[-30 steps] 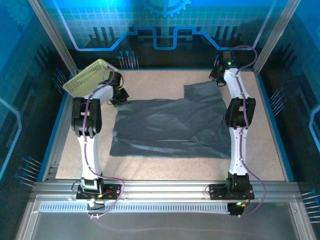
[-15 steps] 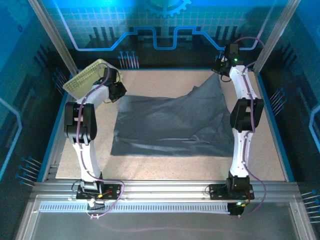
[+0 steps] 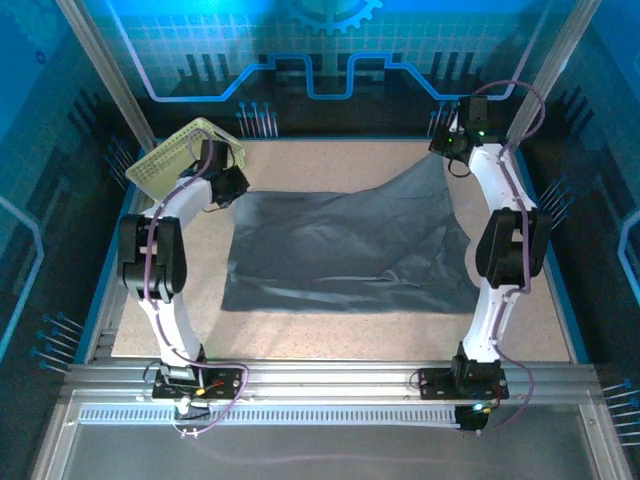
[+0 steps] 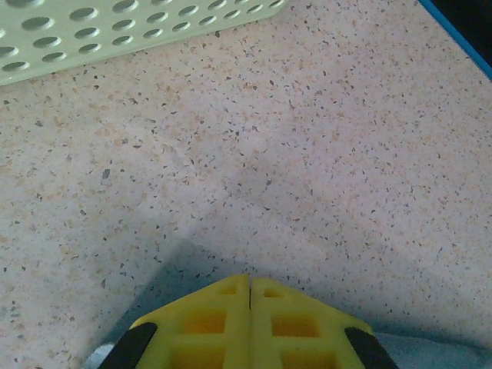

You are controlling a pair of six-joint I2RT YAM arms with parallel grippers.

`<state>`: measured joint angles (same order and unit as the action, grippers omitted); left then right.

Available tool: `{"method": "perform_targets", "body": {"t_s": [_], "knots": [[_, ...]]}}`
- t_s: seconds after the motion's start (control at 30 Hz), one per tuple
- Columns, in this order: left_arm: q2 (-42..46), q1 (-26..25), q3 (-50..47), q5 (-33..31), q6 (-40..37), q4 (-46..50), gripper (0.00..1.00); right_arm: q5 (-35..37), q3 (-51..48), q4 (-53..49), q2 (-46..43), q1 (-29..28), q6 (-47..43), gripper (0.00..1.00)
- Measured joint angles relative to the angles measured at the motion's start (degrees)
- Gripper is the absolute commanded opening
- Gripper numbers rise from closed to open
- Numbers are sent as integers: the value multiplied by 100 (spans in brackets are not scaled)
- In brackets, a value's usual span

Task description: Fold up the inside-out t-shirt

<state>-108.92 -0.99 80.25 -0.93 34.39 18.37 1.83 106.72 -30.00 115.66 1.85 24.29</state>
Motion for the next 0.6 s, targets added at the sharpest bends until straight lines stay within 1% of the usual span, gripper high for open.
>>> {"method": "perform_targets", "body": {"t_s": [0.33, 0.6], "knots": [[750, 13, -1147, 74, 2, -772, 0, -160, -1952, 575, -1246, 254, 105, 0], [1362, 15, -2083, -22, 4, -1325, 0, -164, -3622, 870, -2608, 483, 485, 0]]}}
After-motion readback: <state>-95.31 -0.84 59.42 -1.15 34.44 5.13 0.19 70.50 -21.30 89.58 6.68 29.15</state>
